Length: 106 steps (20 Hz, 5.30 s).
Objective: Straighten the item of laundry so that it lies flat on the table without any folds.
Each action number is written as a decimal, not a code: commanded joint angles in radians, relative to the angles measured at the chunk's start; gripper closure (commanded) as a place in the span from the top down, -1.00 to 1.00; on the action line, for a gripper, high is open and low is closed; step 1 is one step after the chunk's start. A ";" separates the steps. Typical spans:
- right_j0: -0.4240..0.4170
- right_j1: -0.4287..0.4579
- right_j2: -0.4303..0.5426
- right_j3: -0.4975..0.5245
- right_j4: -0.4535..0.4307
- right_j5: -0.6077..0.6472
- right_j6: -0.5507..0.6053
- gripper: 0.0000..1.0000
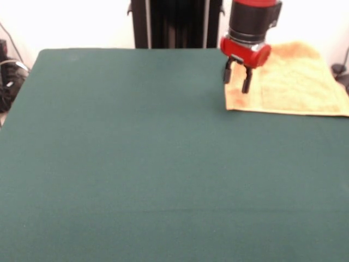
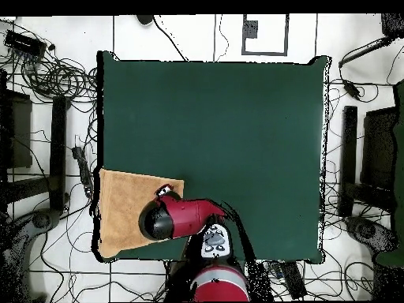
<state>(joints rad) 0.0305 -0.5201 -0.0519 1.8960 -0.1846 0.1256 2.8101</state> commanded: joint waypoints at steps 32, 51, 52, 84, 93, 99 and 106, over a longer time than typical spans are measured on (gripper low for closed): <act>0.074 0.380 0.044 -0.298 -0.014 -0.212 -0.015 -1.00; -0.153 0.294 0.179 -0.323 -0.354 -0.002 -0.172 -1.00; -0.160 0.292 0.182 -0.322 -0.366 0.001 -0.172 -1.00; -0.382 -0.090 0.336 -0.043 -0.517 0.303 -0.239 -1.00; -0.431 -0.022 0.402 -0.142 -0.600 0.291 -0.286 -1.00; -0.461 0.042 0.463 -0.237 -0.681 0.265 -0.341 -1.00; -0.517 0.091 0.533 -0.296 -0.733 0.306 -0.416 -1.00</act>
<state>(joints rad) -0.4664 -0.5123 0.3319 1.7287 -0.8563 0.3347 2.8079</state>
